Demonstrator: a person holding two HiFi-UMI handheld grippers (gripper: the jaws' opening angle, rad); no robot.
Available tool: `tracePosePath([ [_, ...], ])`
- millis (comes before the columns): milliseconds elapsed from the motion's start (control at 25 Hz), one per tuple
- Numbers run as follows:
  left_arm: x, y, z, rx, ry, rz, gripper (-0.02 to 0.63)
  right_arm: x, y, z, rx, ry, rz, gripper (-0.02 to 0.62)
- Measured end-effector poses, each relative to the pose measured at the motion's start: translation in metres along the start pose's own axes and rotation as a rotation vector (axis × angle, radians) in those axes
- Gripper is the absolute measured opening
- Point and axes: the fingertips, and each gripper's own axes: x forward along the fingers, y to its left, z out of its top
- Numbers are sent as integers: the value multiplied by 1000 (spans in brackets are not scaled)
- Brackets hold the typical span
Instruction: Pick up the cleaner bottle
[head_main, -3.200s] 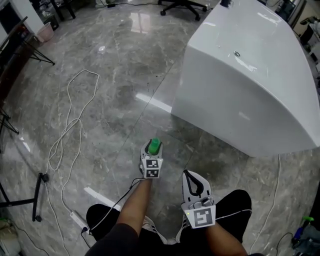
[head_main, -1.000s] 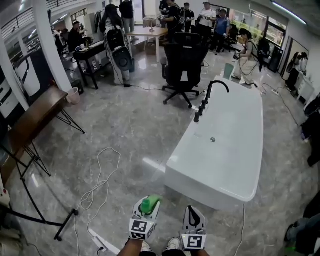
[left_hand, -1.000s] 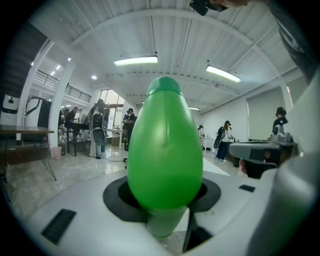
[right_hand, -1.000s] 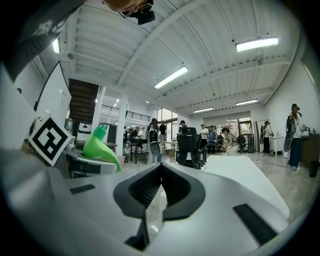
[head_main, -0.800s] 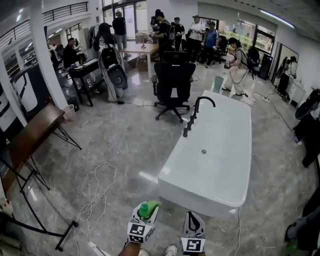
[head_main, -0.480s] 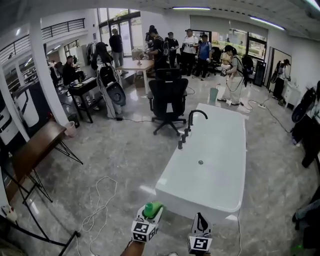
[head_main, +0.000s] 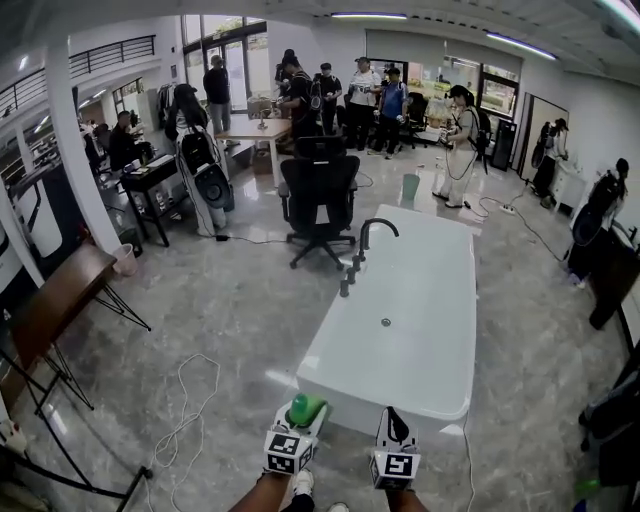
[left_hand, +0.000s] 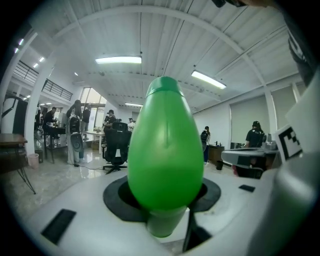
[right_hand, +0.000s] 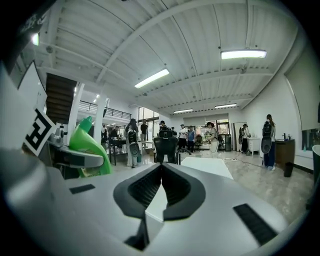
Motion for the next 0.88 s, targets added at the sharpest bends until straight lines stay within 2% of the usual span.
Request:
tracePosePath([
  [240,20,21,14,13,12,-38,183,31,13,18,15,-29,-6,17],
  [560,61,53,49,32,-19,-101,183,81,13,36,-10,-37,-53,17],
  [880,79,71,71,44,-40,-151,183,101,14,48,-47,-53,-93,17],
])
